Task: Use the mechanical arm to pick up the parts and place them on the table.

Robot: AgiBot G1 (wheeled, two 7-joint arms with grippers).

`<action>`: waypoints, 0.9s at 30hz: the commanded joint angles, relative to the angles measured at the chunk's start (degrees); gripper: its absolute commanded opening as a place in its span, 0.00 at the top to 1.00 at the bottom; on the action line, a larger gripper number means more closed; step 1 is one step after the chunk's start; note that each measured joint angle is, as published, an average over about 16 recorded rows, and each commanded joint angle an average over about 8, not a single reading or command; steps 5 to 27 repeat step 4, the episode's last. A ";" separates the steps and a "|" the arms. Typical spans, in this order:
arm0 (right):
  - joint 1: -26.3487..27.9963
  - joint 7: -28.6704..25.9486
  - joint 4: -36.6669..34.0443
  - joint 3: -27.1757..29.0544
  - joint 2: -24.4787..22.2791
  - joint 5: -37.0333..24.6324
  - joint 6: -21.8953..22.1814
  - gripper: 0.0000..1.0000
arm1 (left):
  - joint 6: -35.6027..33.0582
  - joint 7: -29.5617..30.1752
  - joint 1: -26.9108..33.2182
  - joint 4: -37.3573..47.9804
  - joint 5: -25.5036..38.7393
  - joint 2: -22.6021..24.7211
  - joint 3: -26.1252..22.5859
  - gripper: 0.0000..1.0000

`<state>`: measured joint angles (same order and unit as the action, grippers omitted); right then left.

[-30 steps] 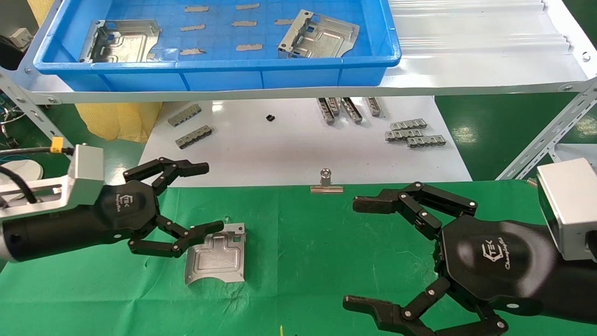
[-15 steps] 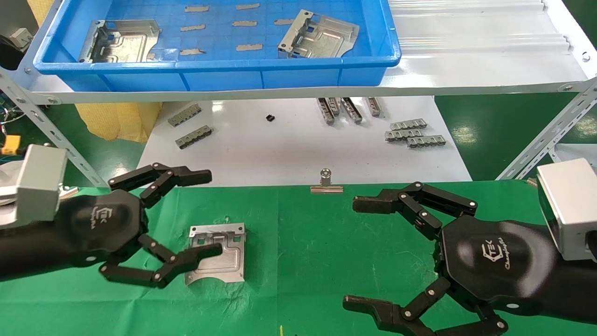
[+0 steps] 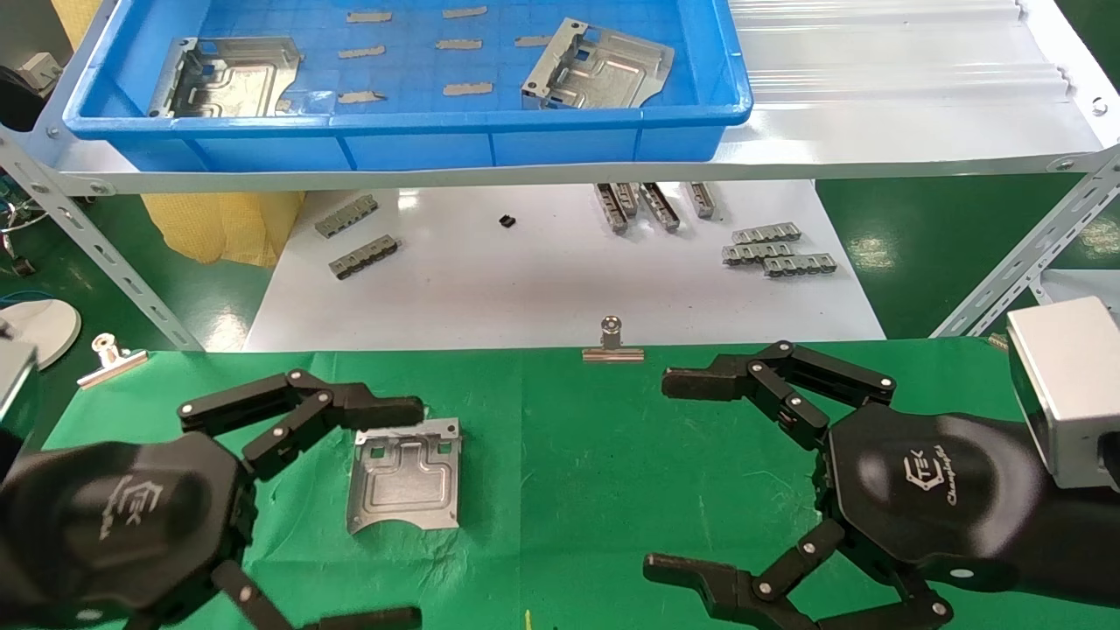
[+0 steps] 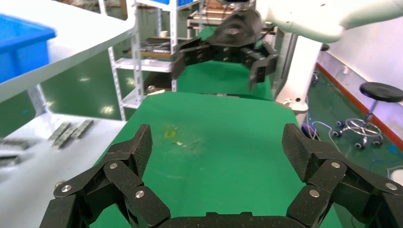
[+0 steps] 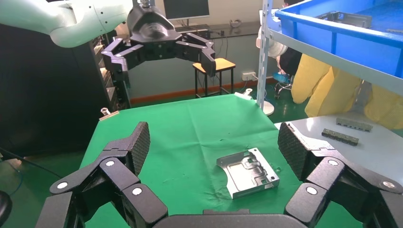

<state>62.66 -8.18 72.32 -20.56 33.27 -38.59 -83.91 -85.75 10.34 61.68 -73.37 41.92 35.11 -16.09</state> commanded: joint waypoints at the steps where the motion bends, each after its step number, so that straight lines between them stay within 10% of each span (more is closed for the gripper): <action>1: -0.01 0.00 -0.01 0.00 0.00 0.00 0.01 0.00 | 0.15 1.36 -0.98 -2.47 -0.81 -0.73 0.59 0.00; 27: -0.01 0.00 -0.01 0.00 0.00 0.01 0.01 0.00 | 0.19 1.48 -1.21 -3.06 -1.04 -0.90 0.73 0.00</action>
